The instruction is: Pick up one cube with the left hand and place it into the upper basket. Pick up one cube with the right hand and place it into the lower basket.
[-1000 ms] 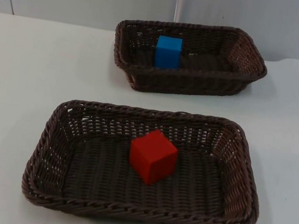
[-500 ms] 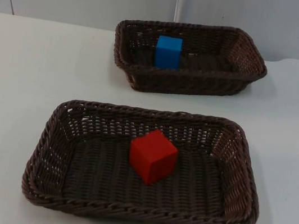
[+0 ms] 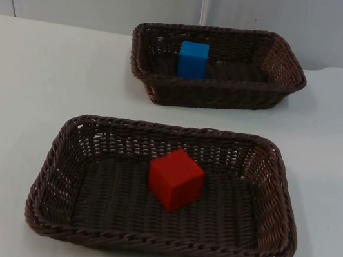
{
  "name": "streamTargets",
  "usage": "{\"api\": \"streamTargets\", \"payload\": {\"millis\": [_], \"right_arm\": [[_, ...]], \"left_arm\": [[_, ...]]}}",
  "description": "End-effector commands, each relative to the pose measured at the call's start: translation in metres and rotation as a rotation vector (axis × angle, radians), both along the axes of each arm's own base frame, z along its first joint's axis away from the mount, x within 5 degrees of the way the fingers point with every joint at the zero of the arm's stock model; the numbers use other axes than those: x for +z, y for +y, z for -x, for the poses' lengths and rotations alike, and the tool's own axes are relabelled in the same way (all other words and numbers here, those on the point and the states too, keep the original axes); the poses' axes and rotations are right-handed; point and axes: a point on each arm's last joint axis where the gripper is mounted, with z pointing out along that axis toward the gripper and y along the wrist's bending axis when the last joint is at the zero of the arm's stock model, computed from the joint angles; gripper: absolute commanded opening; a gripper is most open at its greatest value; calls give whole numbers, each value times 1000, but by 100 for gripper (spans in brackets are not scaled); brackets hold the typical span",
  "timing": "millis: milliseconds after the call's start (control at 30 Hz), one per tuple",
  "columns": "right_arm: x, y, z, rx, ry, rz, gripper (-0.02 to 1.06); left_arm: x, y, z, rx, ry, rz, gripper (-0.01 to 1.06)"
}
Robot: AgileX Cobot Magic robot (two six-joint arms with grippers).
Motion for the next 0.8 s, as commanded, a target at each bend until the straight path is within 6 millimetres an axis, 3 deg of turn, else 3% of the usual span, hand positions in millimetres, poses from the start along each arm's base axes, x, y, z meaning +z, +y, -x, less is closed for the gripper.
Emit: {"api": "streamTargets", "payload": {"millis": [0,300,767], "right_arm": [[-1,0,-1,-3,-3,-1,105],[-1,0,0,-7,-1,-3,105],[-1,0,0,-7,-1,-3,105]], "left_arm": [[-2,0,0,0,3,-4,105],[-2,0,0,21,3,-4,105],[-2,-1,1,219,3,-4,105]]}}
